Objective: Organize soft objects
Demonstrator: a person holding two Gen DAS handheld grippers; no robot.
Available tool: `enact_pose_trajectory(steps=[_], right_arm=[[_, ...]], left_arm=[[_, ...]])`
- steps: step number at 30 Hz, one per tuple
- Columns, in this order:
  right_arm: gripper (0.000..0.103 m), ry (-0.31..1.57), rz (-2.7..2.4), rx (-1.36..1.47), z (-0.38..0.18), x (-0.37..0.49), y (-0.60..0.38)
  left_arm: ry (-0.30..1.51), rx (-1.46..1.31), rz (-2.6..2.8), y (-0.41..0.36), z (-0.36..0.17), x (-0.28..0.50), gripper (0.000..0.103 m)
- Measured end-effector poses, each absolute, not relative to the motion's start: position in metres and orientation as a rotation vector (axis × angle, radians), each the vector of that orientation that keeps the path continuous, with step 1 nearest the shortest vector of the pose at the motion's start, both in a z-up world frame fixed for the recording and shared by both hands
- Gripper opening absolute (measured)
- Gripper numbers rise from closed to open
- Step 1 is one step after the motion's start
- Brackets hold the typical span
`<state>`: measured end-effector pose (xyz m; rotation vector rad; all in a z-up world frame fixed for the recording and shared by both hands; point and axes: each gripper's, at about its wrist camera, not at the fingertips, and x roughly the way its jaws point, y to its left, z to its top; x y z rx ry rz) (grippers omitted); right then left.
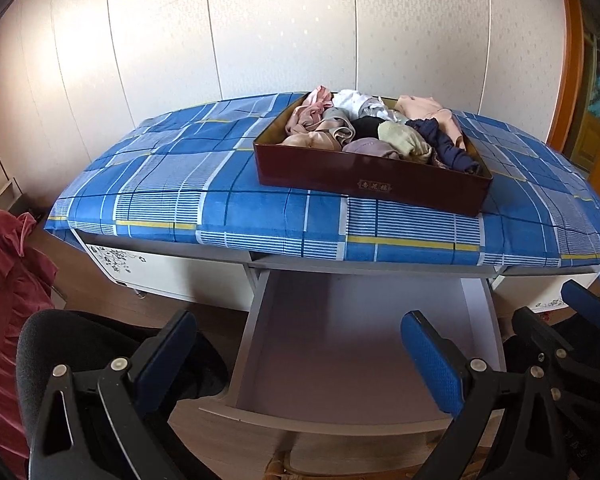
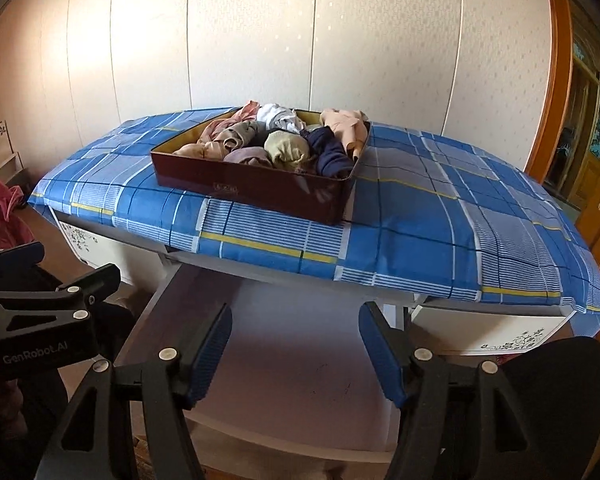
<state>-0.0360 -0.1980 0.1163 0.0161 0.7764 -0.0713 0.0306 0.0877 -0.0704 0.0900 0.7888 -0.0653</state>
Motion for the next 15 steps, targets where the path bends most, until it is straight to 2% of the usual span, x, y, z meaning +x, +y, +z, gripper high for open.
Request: enact_pose_trajectory(steps=[15], right_arm=[[0.067, 0.809, -0.064, 0.026, 0.1084, -0.0342, -0.1991]], left_arm=[[0.789, 0.082, -0.078, 0.0875, -0.0713, 0.0294, 0.103]])
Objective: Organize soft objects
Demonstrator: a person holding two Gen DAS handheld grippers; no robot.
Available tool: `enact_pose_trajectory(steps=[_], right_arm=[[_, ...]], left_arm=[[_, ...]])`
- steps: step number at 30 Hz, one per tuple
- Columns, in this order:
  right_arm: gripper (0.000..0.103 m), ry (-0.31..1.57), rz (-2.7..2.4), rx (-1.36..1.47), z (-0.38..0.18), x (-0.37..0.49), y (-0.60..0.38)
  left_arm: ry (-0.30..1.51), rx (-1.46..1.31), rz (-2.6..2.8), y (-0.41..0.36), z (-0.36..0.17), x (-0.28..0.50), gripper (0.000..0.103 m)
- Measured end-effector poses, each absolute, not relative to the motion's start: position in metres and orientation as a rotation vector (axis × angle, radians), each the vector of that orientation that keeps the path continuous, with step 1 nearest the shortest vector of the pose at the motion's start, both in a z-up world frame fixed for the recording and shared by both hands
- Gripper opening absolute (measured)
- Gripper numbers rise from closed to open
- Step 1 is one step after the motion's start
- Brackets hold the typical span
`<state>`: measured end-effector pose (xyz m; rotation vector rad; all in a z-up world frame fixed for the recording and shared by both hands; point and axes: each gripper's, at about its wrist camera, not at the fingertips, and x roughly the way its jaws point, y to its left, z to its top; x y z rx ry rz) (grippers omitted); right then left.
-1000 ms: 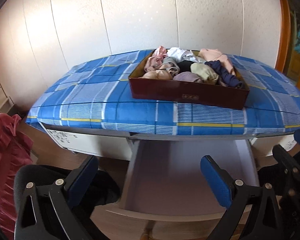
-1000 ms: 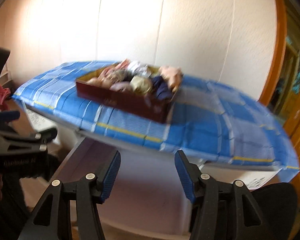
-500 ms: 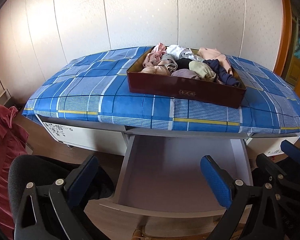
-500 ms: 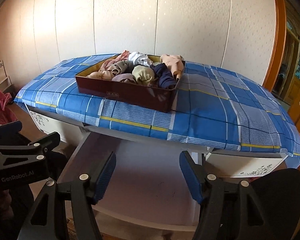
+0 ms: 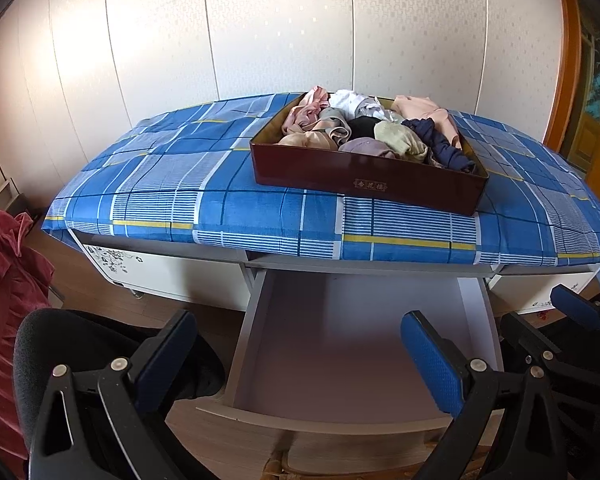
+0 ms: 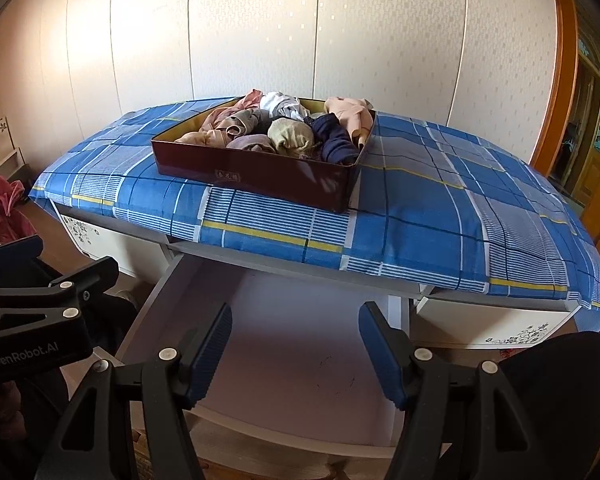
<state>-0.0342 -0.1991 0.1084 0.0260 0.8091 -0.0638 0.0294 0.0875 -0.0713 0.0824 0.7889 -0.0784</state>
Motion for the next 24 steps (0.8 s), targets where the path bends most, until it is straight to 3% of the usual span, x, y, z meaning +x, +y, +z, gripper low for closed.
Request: enact_pose_trajectory(steps=[24], right_arm=[[0.067, 0.835, -0.064, 0.034, 0.1029, -0.0324, -0.2006]], left_arm=[[0.774, 0.077, -0.11, 0.0852, -0.069, 0.0257, 0.103]])
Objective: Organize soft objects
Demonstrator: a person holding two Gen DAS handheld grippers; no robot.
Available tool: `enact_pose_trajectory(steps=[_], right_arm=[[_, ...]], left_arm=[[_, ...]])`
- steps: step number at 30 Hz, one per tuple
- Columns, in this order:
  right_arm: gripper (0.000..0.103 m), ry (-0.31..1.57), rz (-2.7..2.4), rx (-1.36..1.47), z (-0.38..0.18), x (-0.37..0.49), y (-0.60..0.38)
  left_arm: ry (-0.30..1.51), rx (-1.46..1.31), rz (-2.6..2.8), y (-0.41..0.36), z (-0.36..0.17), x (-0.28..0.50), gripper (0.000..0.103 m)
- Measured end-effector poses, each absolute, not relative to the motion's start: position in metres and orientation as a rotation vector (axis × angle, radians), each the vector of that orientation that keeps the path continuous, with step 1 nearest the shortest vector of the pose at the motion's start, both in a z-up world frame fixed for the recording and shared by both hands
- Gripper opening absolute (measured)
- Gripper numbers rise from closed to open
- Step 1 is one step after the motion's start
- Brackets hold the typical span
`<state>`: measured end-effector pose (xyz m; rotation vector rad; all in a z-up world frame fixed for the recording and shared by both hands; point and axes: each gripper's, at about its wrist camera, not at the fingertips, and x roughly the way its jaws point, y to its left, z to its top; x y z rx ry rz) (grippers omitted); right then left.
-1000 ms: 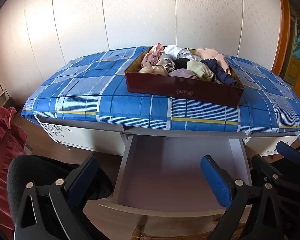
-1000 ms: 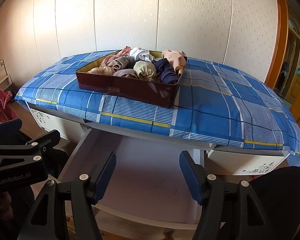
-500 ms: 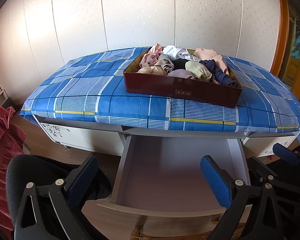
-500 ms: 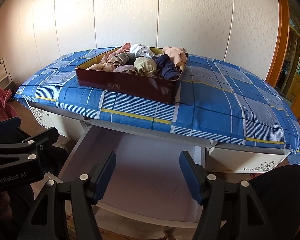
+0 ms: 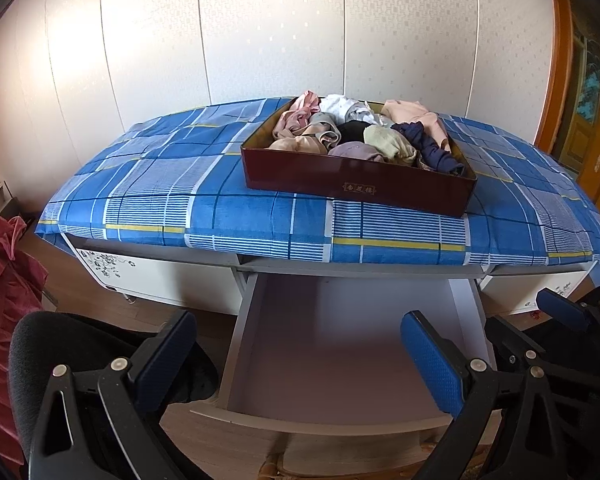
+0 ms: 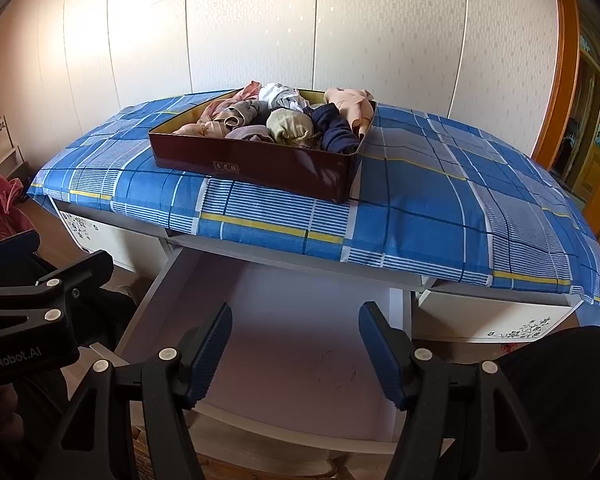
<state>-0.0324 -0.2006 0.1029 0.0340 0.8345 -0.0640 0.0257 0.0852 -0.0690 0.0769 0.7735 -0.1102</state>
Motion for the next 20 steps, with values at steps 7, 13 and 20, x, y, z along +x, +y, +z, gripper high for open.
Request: enact_pose_trajectory(steps=[7, 13, 20], right_arm=[[0.067, 0.841, -0.064, 0.039, 0.1012, -0.0316, -0.2008], [0.067, 0.848, -0.063, 0.042, 0.0998, -0.0313, -0.2012], [0.067, 0.855, -0.06, 0.045, 0.098, -0.0302, -0.2014]], left_arm=[[0.776, 0.077, -0.12, 0.0858, -0.0694, 0.0256, 0.103], [0.781, 0.072, -0.131, 0.0854, -0.0699, 0.026, 0.103], [0.785, 0.081, -0.135, 0.0841, -0.0718, 0.0249, 0.103]])
